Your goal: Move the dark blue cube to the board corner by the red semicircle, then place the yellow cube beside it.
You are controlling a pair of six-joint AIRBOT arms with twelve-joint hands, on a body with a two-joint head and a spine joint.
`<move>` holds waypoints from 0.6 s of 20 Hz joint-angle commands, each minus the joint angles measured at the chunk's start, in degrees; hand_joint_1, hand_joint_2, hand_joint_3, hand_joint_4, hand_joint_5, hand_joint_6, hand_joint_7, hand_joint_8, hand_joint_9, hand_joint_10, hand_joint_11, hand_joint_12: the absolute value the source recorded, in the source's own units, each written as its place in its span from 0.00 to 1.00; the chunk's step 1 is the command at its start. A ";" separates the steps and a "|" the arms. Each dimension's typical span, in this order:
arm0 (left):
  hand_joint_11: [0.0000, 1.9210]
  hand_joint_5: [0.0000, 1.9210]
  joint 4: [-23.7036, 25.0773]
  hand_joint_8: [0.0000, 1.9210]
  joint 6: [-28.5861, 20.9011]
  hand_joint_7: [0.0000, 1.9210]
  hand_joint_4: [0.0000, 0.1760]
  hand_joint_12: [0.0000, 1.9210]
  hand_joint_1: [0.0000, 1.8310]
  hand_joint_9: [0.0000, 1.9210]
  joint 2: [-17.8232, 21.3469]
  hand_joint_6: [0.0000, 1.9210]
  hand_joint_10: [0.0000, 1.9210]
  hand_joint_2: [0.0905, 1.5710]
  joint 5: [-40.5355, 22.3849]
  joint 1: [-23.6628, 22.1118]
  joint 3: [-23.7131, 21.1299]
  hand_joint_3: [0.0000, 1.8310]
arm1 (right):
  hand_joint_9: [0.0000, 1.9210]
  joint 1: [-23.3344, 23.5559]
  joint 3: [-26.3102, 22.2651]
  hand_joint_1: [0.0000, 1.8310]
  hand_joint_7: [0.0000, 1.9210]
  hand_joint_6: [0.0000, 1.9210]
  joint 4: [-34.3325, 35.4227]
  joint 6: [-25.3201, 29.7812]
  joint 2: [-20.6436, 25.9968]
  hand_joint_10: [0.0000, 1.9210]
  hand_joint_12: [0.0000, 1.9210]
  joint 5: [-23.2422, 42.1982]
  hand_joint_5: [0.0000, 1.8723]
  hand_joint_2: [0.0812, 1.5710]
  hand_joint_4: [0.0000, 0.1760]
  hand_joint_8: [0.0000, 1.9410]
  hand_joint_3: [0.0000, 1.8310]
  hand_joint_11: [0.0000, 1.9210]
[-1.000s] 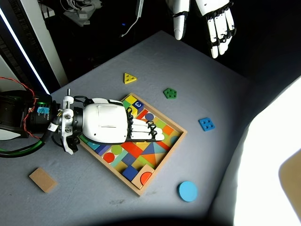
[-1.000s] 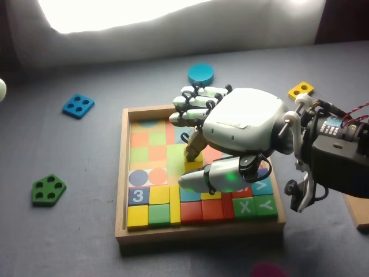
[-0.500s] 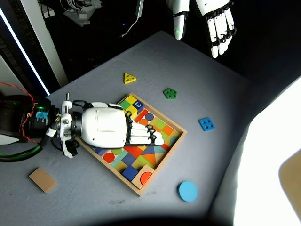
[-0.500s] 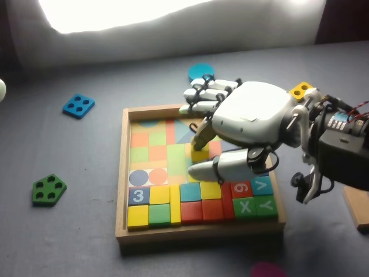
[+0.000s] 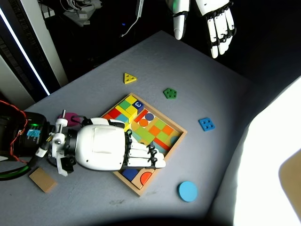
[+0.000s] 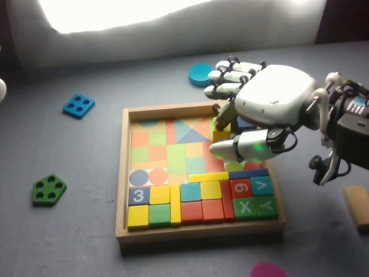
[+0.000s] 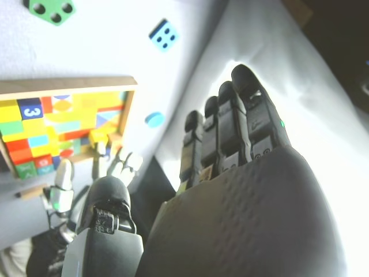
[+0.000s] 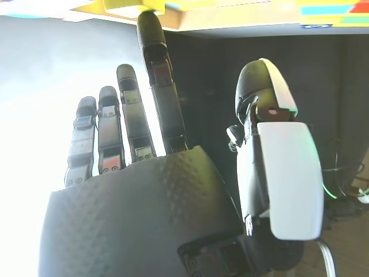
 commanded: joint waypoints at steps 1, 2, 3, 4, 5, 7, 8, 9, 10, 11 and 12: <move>0.00 0.06 1.75 0.00 0.11 0.06 0.12 0.33 0.00 0.07 0.03 0.00 0.00 0.77 -4.93 -0.70 0.16 0.00 | 0.03 -0.12 0.51 0.01 0.13 0.00 -0.21 -0.20 0.23 0.00 0.00 3.05 0.47 0.74 0.00 0.00 0.00 0.00; 0.00 0.06 1.75 0.00 0.10 0.06 0.12 0.34 0.00 0.07 0.03 0.00 0.00 0.77 -4.94 -0.70 0.16 0.00 | 0.03 -0.07 0.77 0.01 0.14 0.00 -0.21 -0.19 0.23 0.00 0.00 3.17 0.47 0.74 0.00 0.00 0.00 0.00; 0.00 0.06 1.75 0.00 0.10 0.06 0.11 0.34 0.00 0.07 0.03 0.00 0.00 0.77 -4.94 -0.70 0.16 0.00 | 0.03 0.00 1.10 0.01 0.14 0.00 -0.21 -0.18 0.24 0.00 0.00 3.26 0.47 0.74 0.00 0.00 0.00 0.00; 0.00 0.07 1.75 0.00 0.10 0.06 0.09 0.36 0.00 0.08 0.03 0.00 0.00 0.77 -4.94 -0.70 0.16 0.00 | 0.03 0.01 1.26 0.01 0.14 0.00 -0.21 -0.18 0.25 0.00 0.00 3.26 0.47 0.74 0.00 0.00 0.00 0.00; 0.00 0.07 1.75 0.00 0.10 0.06 0.14 0.36 0.00 0.08 0.03 0.00 0.00 0.76 -4.94 -0.70 0.16 0.00 | 0.03 0.01 1.49 0.02 0.14 0.00 -0.21 -0.18 0.29 0.01 0.00 3.25 0.47 0.74 0.00 0.00 0.00 0.00; 0.00 0.06 1.75 0.00 0.09 0.05 0.11 0.35 0.00 0.07 0.02 0.00 0.00 0.76 -4.97 -0.71 0.16 0.00 | 0.03 -0.01 1.84 0.01 0.14 0.00 -0.21 -0.18 0.53 0.01 0.00 3.24 0.47 0.74 0.00 0.00 0.00 0.00; 0.00 0.06 1.75 0.00 0.09 0.06 0.11 0.35 0.00 0.08 0.02 0.00 0.00 0.76 -4.97 -0.72 0.17 0.00 | 0.03 -0.02 1.96 0.01 0.14 0.00 -0.21 -0.18 0.84 0.01 0.00 3.23 0.47 0.74 0.00 0.00 0.00 0.00; 0.00 0.06 1.75 0.00 0.09 0.05 0.09 0.34 0.00 0.07 0.02 0.00 0.00 0.76 -4.98 -0.72 0.20 0.00 | 0.03 -0.03 1.97 0.02 0.14 0.00 -0.21 -0.19 1.11 0.01 0.00 3.19 0.47 0.74 0.00 0.00 0.00 0.00; 0.00 0.06 1.75 0.00 0.09 0.05 0.09 0.33 0.00 0.07 0.02 0.00 0.00 0.77 -4.98 -0.72 0.21 0.00 | 0.03 -0.08 1.96 0.01 0.13 0.00 -0.21 -0.17 1.48 0.00 0.00 3.07 0.46 0.74 0.00 0.00 0.00 0.00; 0.00 0.06 1.75 0.00 0.09 0.06 0.11 0.35 0.00 0.08 0.02 0.00 0.00 0.77 -5.02 -0.77 0.21 0.00 | 0.03 -0.14 1.97 0.01 0.14 0.00 -0.21 -0.18 1.82 0.00 0.00 3.07 0.46 0.74 0.00 0.00 0.00 0.00; 0.00 0.07 1.75 0.00 0.09 0.06 0.13 0.36 0.00 0.08 0.02 0.00 0.00 0.77 -5.02 -0.79 0.21 0.00 | 0.03 -0.14 1.98 0.01 0.14 0.00 -0.21 -0.19 1.92 0.00 0.00 3.08 0.46 0.74 0.00 0.00 0.00 0.00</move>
